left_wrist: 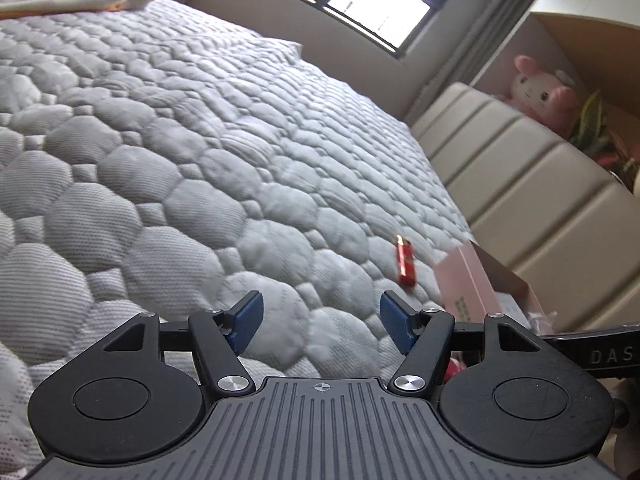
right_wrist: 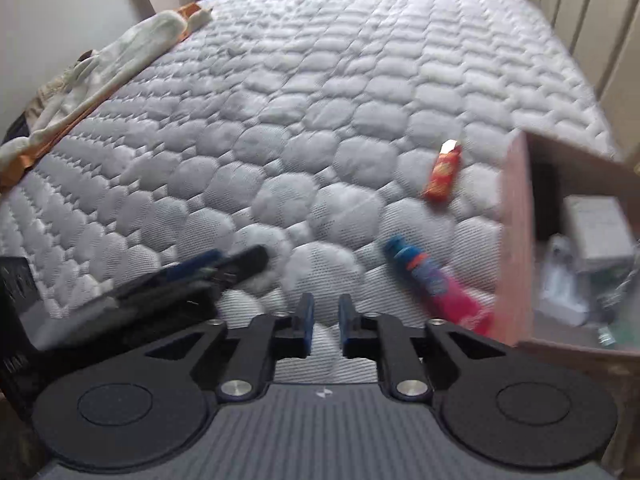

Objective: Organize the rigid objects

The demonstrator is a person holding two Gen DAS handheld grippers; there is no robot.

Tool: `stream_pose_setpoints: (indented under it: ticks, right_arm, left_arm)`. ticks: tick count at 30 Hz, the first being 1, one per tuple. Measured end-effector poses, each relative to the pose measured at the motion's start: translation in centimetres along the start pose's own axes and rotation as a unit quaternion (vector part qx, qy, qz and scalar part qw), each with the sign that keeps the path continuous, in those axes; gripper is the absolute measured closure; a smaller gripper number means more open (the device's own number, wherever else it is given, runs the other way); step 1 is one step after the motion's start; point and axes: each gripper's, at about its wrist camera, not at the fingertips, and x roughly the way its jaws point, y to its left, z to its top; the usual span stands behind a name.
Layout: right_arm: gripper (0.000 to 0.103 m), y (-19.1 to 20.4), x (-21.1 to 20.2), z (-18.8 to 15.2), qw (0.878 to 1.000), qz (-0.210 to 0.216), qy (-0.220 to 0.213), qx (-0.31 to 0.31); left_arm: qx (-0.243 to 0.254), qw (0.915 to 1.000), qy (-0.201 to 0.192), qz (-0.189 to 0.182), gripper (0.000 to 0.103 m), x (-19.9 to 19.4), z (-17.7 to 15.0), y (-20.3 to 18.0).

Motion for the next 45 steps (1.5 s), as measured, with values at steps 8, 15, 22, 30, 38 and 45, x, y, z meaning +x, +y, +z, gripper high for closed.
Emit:
stream_pose_setpoints:
  ticks: [8,15,22,30,38,45]
  right_arm:
    - [0.083,-3.1,3.7,0.8,0.997,-0.077,0.006,-0.021]
    - [0.080,-5.2,8.4,5.0,0.989,-0.137,-0.032,0.032]
    - [0.076,-7.4,13.2,8.3,0.985,-0.145,-0.027,0.085]
    - [0.088,-3.9,6.1,3.4,0.996,-0.075,-0.049,0.010]
    - [0.093,-4.8,-4.2,-10.2,0.994,-0.060,-0.095,0.001]
    - [0.083,-9.2,-5.5,-18.4,0.984,-0.107,-0.137,0.031]
  left_arm:
    - [0.009,0.9998,0.010,0.017,0.033,0.8,-0.1,0.0]
    - [0.050,0.9979,0.035,0.022,0.033,2.0,-1.0,-1.2]
    - [0.070,0.9960,0.045,0.032,0.033,2.6,-1.4,-1.5]
    - [0.081,0.9948,0.048,0.038,0.033,2.7,-1.7,-1.7]
    - [0.079,0.9945,0.062,-0.028,0.034,2.5,-2.4,-2.6]
    - [0.046,0.9902,0.117,-0.060,0.034,5.2,-3.3,-7.6]
